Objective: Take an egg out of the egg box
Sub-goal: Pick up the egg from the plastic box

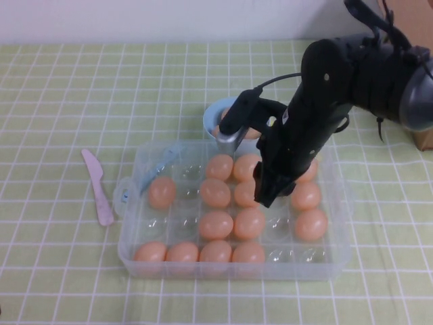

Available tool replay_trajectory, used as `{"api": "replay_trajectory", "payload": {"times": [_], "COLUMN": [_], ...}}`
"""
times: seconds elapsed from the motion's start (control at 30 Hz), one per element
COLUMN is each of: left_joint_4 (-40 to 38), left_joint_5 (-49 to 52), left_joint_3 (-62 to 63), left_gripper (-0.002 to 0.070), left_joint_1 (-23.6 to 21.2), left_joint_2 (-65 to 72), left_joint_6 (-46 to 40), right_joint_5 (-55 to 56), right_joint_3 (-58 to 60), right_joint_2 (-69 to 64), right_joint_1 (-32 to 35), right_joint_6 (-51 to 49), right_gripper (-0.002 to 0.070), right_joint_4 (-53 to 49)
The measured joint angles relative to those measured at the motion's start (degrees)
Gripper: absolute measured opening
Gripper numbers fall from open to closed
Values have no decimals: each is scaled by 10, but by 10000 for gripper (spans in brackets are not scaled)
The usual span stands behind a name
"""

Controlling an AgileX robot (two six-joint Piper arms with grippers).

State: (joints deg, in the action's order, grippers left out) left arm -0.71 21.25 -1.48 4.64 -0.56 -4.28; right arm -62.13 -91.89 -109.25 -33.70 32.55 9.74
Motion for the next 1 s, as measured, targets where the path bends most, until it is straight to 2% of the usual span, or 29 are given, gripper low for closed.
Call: {"api": "replay_trajectory", "payload": {"times": [0.1, 0.17, 0.2, 0.27, 0.43, 0.53, 0.63, 0.77, 0.87, 1.0], "left_joint_4": [0, 0, 0, 0, 0, 0, 0, 0, 0, 0], "left_joint_5": [0, 0, 0, 0, 0, 0, 0, 0, 0, 0], "left_joint_3": [0, 0, 0, 0, 0, 0, 0, 0, 0, 0], "left_gripper": [-4, -4, -4, -4, -4, -4, -4, -4, -5, -4], "left_joint_1": [0, 0, 0, 0, 0, 0, 0, 0, 0, 0], "left_joint_2": [0, 0, 0, 0, 0, 0, 0, 0, 0, 0], "left_joint_6": [0, 0, 0, 0, 0, 0, 0, 0, 0, 0], "right_joint_5": [32, 59, 74, 93, 99, 98, 97, 93, 94, 94], "right_joint_3": [-11, -15, -15, -19, -27, -27, -28, -32, -32, -33], "right_joint_2": [-14, -24, -27, -35, -64, -76, -83, -92, -100, -108], "right_joint_1": [-8, -10, -10, -11, -11, -11, -11, -11, -11, -11], "right_joint_6": [3, -9, -15, -21, -26, -36, -48, -54, -60, -67], "right_gripper": [396, 480, 498, 496, 424, 415, 425, 472, 474, 387], "right_joint_4": [4, 5, 5, 5, -1, -10, -18, -22, -26, -29]}}
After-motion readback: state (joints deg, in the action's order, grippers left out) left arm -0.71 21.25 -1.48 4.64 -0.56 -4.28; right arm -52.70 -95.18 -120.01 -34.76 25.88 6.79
